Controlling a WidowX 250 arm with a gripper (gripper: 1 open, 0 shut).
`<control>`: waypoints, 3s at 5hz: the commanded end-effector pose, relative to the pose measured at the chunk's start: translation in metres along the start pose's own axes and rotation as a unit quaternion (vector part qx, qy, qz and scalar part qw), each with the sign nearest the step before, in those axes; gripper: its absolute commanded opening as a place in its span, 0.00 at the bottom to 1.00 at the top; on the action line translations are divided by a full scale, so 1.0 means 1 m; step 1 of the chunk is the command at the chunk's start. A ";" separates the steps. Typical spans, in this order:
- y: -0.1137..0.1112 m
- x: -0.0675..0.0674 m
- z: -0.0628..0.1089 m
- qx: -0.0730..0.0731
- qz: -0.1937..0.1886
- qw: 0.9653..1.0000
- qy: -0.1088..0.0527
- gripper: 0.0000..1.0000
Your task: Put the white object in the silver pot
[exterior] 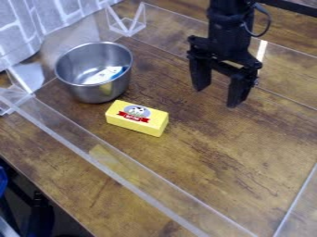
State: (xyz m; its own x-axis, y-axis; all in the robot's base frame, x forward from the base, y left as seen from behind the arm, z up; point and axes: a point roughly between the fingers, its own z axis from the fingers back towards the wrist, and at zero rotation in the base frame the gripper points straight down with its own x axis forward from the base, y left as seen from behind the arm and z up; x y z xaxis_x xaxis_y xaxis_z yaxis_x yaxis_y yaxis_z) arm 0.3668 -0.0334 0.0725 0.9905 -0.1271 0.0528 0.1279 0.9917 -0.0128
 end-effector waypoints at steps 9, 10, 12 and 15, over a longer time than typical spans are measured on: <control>0.043 0.053 0.082 0.062 0.009 0.988 -0.143 1.00; 0.038 0.069 0.069 0.056 0.002 0.988 -0.147 1.00; 0.020 0.081 0.048 0.041 -0.019 0.987 -0.156 1.00; 0.000 0.079 0.017 0.035 -0.038 0.988 -0.149 1.00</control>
State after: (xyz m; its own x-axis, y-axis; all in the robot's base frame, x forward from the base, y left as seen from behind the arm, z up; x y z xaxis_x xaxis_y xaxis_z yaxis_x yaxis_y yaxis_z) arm 0.4409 -0.0357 0.0736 0.9395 -0.1840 0.2891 0.1734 0.9829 0.0620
